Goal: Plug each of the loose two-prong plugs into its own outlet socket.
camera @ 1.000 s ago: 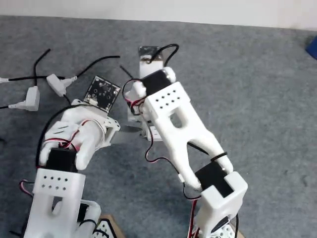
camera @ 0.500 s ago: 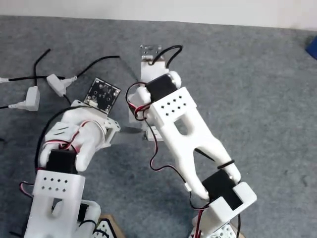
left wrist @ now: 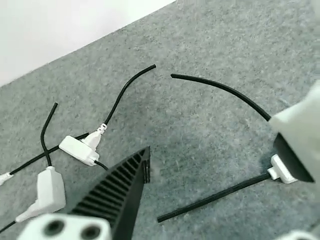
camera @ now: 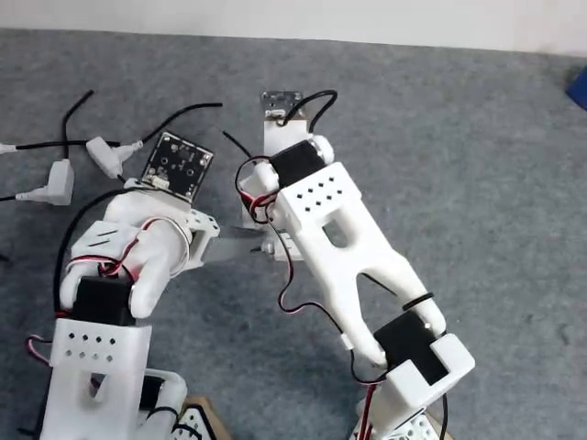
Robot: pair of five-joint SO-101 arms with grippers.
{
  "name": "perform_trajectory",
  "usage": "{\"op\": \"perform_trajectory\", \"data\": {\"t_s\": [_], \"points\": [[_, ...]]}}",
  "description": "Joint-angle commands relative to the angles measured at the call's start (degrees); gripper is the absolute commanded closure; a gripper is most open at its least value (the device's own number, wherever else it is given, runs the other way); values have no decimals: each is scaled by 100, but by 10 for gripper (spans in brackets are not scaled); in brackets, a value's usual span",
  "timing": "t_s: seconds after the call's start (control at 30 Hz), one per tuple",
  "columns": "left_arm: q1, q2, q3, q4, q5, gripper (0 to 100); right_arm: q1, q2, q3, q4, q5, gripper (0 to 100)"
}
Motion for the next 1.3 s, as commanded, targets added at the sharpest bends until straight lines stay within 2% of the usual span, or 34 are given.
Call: {"op": "perform_trajectory", "data": {"t_s": [0.0,0.33,0.57,0.73,1.1,1.27], "points": [[251,-22,-66,0,158,490,-92,-101,-75,-40,26,993],[391,-22,1007,-756,141,490,-84,-119,-127,127,62,993],[154,-22,1279,-1029,132,490,-48,-101,-1042,971,281,993],[48,-22,1297,-1055,132,490,4,-101,-1473,1332,475,993],[40,-22,1297,-1064,132,490,277,-110,-971,1349,932,993],[40,-22,1297,-1064,132,490,347,-127,-919,1349,914,993]]}}
